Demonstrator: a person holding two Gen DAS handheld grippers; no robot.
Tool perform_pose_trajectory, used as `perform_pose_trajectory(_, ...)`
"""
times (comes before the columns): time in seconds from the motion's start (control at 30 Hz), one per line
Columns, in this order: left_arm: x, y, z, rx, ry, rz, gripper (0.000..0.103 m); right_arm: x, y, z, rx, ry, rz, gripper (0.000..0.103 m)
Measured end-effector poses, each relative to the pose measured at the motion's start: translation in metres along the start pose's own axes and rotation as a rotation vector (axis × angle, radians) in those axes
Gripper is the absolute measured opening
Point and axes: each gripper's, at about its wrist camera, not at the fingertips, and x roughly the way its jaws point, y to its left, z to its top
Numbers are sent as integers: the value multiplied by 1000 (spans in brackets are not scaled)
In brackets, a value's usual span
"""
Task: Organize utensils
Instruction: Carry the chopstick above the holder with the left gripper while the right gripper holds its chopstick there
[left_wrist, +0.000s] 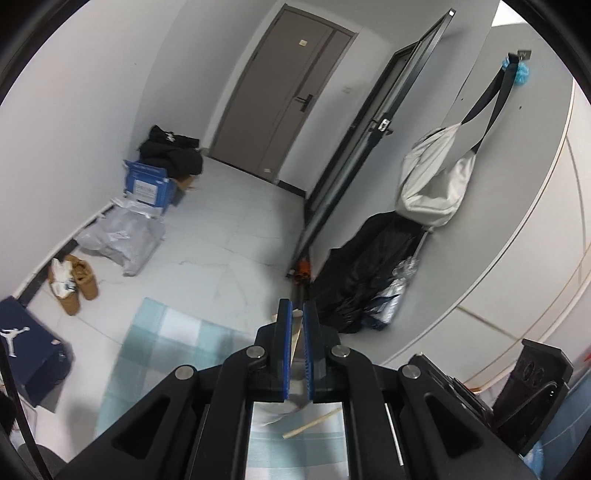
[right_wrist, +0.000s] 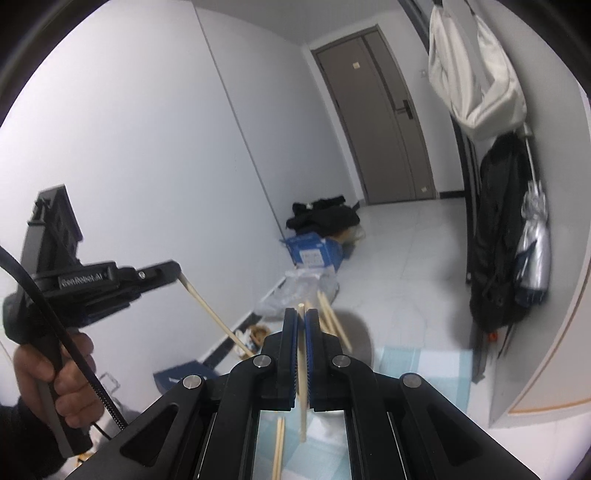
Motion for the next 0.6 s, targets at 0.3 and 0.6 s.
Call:
perform_pose_trajectory(0.3,23,-16,32,1,-9,-33,2,0,-6,71,-68,-78,-34,3)
perform_pose_trajectory(0.6,53,-11,36,49,19,6,2,47,-16,89,-139,-52,-58,3)
